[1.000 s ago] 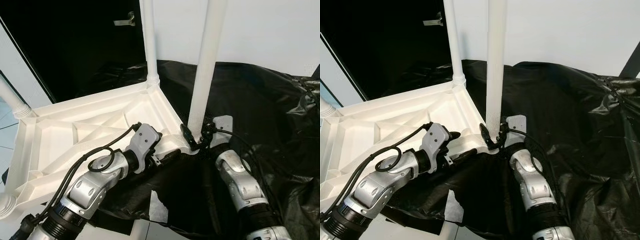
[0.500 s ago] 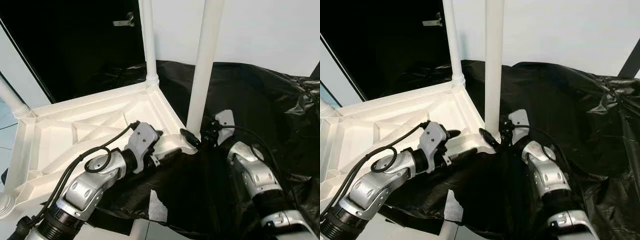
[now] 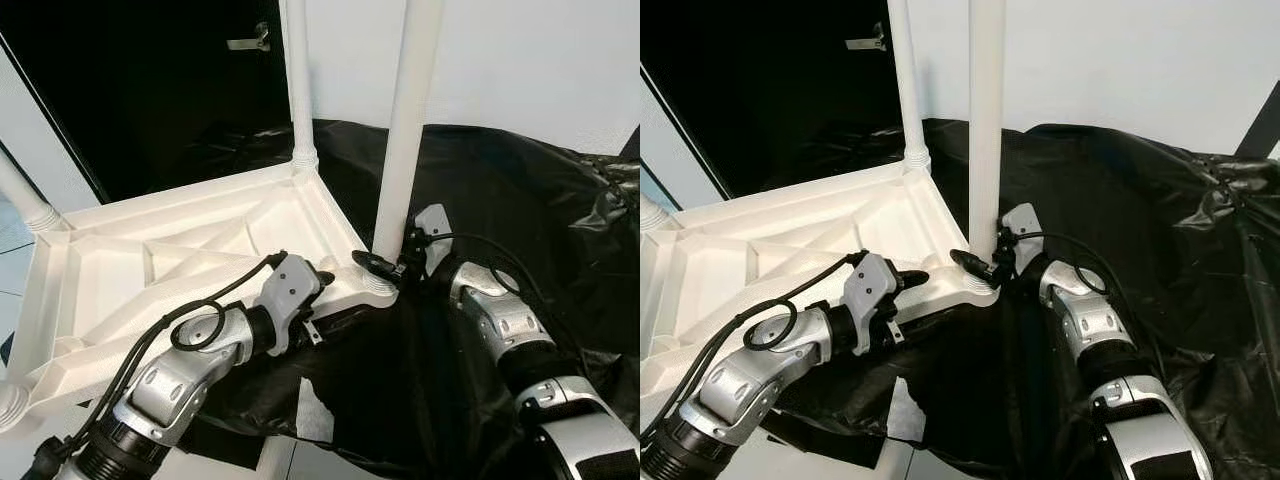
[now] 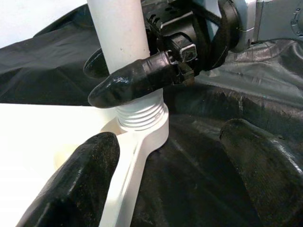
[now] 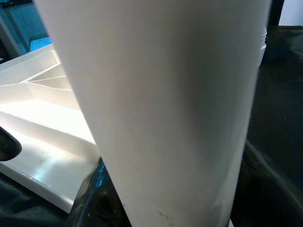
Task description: Building children table
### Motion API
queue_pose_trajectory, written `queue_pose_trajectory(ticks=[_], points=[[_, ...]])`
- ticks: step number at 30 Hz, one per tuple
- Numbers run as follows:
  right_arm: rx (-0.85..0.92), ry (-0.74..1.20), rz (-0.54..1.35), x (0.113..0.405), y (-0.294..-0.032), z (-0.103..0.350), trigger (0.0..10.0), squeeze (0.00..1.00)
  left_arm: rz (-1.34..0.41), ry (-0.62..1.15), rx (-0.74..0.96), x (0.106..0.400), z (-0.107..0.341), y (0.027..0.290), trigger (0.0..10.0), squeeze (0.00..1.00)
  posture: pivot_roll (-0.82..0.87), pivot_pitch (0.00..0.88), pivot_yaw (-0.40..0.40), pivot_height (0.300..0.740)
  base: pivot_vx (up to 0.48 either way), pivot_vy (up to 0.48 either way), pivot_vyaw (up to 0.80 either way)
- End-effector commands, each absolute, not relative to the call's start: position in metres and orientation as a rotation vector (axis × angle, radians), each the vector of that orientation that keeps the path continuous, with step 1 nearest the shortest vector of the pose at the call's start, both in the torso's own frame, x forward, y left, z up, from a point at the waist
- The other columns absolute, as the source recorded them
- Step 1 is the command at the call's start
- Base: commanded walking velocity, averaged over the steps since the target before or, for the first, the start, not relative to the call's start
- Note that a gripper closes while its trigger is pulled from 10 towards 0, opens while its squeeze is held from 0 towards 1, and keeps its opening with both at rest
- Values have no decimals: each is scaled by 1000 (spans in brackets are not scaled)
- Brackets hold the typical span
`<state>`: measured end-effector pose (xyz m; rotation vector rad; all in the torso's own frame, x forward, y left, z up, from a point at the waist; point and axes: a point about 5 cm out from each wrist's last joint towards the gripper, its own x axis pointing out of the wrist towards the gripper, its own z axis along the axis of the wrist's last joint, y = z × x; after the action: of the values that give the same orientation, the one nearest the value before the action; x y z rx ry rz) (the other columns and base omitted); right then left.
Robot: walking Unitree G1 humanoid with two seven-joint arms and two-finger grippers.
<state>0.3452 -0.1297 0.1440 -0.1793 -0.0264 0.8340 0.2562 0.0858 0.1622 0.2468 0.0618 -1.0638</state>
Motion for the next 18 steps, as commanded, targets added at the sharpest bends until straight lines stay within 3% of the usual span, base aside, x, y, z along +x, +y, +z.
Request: queue_pose_trajectory(ticks=[1,3,4,18], points=[[-185,15,820,343,-133,134,0,0,-1060,61,266,258,164,86,10000,0,50,0,-4,740,0,0,0],[-176,14,816,342,-133,133,0,0,-1059,61,266,258,164,86,10000,0,50,0,-4,740,0,0,0],[-154,20,746,339,-136,127,10000,0,-1054,62,266,260,163,87,10000,0,40,0,-2,740,0,0,0],[-128,29,380,328,-128,111,10000,0,-1040,64,282,264,157,81,10000,0,7,0,14,740,0,0,0]])
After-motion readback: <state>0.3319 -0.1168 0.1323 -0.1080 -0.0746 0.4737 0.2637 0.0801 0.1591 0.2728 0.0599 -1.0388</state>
